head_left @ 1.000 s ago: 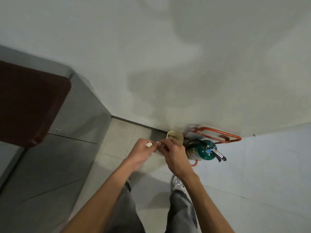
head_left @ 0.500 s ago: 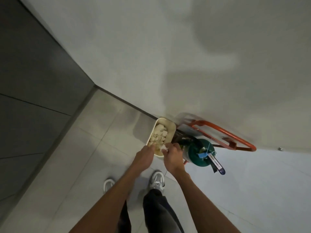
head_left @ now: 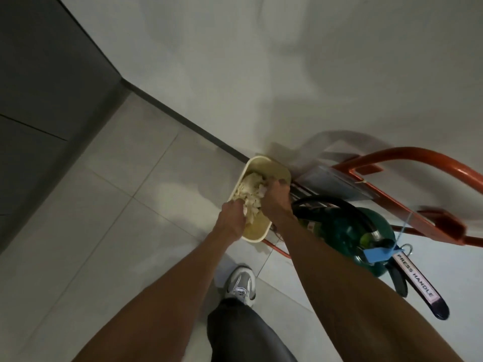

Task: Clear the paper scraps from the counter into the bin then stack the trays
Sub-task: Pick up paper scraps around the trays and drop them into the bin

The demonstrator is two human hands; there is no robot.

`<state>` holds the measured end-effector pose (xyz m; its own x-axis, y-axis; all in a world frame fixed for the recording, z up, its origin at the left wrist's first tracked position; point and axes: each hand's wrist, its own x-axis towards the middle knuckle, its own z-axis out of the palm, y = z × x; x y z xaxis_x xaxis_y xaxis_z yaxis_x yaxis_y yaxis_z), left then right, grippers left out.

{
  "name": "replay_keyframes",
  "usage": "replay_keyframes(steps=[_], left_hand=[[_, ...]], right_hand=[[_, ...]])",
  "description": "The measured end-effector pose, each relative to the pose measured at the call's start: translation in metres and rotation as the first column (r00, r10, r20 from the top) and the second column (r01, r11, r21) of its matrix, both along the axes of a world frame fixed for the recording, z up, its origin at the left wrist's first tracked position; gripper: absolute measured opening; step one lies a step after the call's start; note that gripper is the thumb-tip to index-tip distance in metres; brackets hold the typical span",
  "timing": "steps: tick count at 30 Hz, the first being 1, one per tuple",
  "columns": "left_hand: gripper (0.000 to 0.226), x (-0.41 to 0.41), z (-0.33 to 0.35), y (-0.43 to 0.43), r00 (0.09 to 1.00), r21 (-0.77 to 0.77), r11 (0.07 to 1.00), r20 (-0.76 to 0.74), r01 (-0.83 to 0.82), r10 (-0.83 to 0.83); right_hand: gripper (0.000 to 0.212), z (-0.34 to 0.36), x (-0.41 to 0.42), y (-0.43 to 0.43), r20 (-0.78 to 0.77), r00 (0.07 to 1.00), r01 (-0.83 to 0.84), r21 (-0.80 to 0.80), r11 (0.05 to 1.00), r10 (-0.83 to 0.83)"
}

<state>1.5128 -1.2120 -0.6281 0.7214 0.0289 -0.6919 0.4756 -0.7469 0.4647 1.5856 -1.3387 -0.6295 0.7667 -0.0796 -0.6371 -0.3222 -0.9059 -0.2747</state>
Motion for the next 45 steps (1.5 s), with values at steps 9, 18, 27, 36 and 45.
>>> replay_keyframes(steps=[9, 18, 27, 36, 45], left_hand=[[0.039, -0.018, 0.061, 0.041, 0.98, -0.144, 0.982, 0.142, -0.122, 0.142], [0.054, -0.098, 0.287, 0.203, 0.873, 0.028, 0.941, 0.385, -0.336, 0.3], [0.051, -0.23, 0.511, 0.345, 0.699, 0.076, 0.83, 0.584, -0.553, 0.412], [0.048, -0.388, 0.663, 0.439, 0.469, 0.037, 0.627, 0.698, -0.778, 0.54], [0.042, -0.49, 0.693, 0.533, 0.273, -0.034, 0.432, 0.73, -0.901, 0.626]], right_hand=[[0.041, 0.064, -0.011, 0.024, 0.06, 0.998, -0.025, 0.048, 0.998, 0.023], [0.034, 0.297, -0.084, 0.137, 0.375, 0.919, -0.245, 0.305, 0.92, 0.12], [0.04, 0.518, -0.181, 0.286, 0.639, 0.688, -0.595, 0.227, 0.771, 0.343], [0.044, 0.647, -0.29, 0.41, 0.719, 0.551, -0.767, 0.237, 0.596, 0.423], [0.047, 0.687, -0.357, 0.536, 0.736, 0.416, -0.892, 0.218, 0.395, 0.534]])
